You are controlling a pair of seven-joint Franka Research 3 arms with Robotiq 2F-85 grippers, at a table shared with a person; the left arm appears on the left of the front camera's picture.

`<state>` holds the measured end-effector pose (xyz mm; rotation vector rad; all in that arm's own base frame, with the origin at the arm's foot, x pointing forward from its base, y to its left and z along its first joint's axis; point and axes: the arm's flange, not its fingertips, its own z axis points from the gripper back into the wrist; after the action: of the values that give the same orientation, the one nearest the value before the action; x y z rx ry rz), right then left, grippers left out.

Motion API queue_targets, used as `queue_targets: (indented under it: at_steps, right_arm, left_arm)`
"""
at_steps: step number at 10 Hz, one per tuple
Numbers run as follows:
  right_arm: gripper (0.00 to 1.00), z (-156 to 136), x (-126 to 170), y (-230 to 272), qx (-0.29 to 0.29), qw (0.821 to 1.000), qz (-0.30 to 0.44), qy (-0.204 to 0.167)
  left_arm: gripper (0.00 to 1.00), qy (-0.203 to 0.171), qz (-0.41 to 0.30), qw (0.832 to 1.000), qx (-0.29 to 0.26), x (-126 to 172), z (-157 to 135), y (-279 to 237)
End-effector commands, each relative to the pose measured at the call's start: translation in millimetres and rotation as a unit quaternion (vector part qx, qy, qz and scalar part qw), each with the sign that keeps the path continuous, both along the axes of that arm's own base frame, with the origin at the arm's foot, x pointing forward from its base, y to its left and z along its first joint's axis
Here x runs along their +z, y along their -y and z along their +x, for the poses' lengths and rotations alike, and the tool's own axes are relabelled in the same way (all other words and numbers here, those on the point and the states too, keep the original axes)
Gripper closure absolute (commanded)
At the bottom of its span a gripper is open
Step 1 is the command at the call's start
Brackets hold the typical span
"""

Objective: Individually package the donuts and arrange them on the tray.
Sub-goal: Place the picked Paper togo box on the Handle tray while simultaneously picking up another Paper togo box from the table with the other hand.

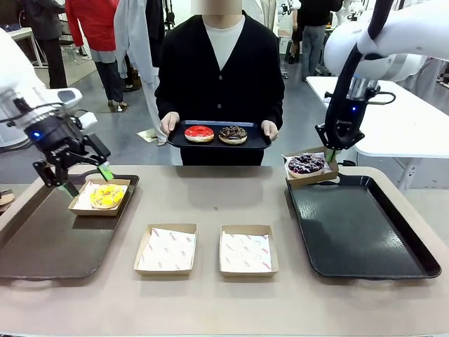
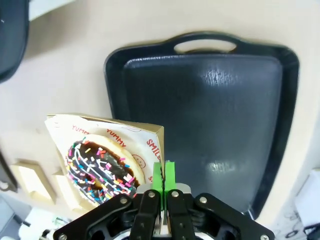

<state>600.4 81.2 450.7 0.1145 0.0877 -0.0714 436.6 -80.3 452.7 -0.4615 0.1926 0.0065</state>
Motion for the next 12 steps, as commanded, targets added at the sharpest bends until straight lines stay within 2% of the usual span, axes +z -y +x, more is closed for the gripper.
queue_targets:
  at_steps: [1,5,8,11,12]
  right_arm:
    - [0.99,-16,-8,8,0.015,1.000,0.019,0.012]
    - [0.99,-15,-24,10,0.028,0.999,0.009,0.013]
    - [0.99,-10,-20,6,0.020,1.000,0.001,0.003]
    - [0.99,-10,-20,6,0.020,1.000,0.001,0.003]
    - [0.99,-10,-20,6,0.020,1.000,0.001,0.003]
  left_arm:
    - [0.00,0.017,0.057,0.998,-0.003,-10,-11,26]
    - [0.00,0.049,0.113,0.992,-0.032,-43,-19,87]
    - [0.00,0.103,0.168,0.979,-0.059,-76,-35,120]
    - [0.00,0.162,0.204,0.963,-0.064,-101,-51,137]
    - [0.00,0.160,0.197,0.965,-0.062,-102,-53,140]
